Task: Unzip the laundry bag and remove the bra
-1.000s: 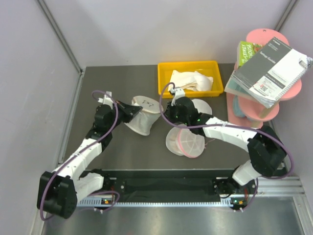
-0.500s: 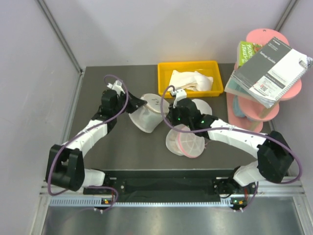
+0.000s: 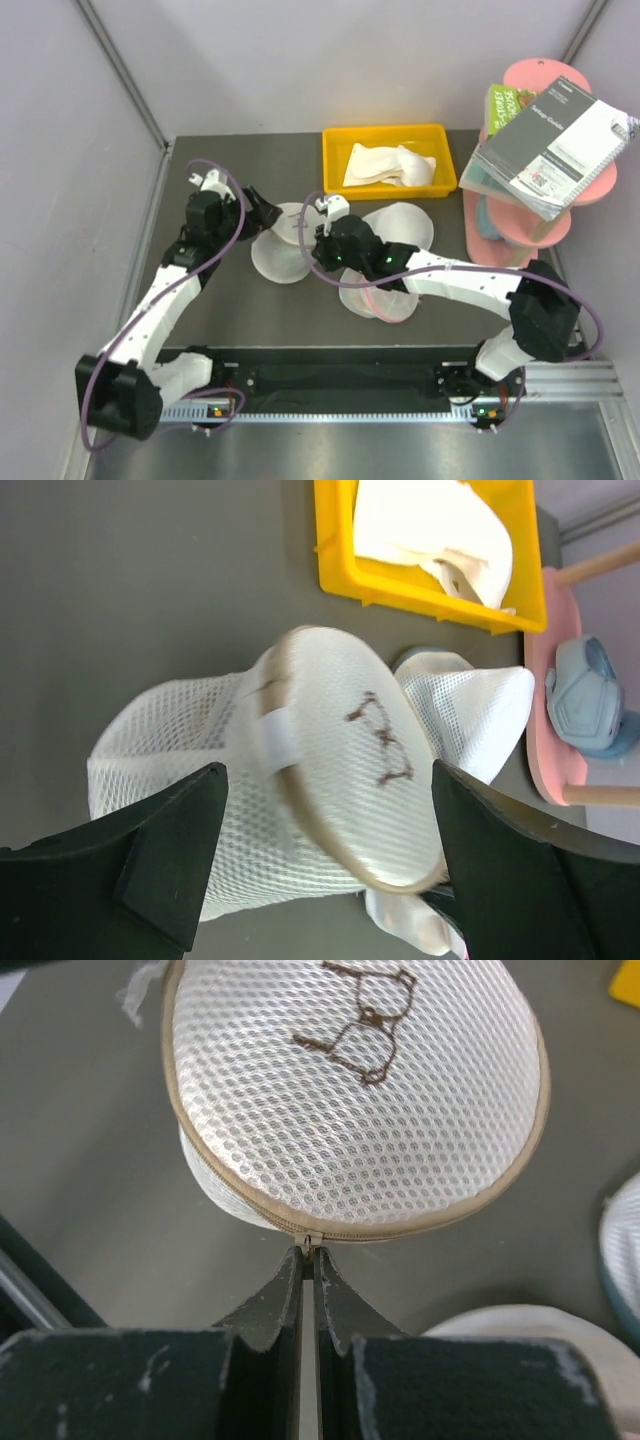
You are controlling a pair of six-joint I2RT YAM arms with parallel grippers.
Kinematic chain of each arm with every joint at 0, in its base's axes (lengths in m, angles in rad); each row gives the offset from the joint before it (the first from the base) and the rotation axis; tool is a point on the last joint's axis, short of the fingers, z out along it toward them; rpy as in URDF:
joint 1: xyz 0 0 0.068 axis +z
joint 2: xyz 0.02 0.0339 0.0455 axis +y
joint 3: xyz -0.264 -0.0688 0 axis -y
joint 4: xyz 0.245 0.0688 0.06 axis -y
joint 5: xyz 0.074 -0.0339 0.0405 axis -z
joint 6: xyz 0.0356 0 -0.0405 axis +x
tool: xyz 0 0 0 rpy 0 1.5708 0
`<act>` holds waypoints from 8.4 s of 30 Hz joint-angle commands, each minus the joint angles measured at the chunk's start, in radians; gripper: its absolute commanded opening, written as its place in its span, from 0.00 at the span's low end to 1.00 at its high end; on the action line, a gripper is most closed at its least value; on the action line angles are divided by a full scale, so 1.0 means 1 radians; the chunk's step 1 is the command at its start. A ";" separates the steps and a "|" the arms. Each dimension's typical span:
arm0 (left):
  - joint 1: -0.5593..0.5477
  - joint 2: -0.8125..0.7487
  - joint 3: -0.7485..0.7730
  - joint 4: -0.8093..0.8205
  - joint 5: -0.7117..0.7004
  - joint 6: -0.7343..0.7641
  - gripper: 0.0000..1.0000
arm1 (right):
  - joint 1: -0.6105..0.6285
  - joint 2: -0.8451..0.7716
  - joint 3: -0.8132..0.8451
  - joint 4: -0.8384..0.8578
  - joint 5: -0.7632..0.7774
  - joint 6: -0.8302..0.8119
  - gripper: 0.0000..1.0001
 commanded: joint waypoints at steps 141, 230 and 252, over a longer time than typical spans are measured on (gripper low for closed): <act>0.081 -0.111 -0.237 0.081 0.206 -0.130 0.68 | 0.031 0.247 0.225 0.126 -0.217 0.080 0.00; 0.104 -0.058 -0.176 0.061 0.186 -0.098 0.41 | 0.025 0.248 0.252 0.127 -0.270 0.075 0.00; 0.105 -0.007 -0.127 0.061 0.170 -0.060 0.00 | 0.019 0.216 0.217 0.089 -0.213 0.063 0.00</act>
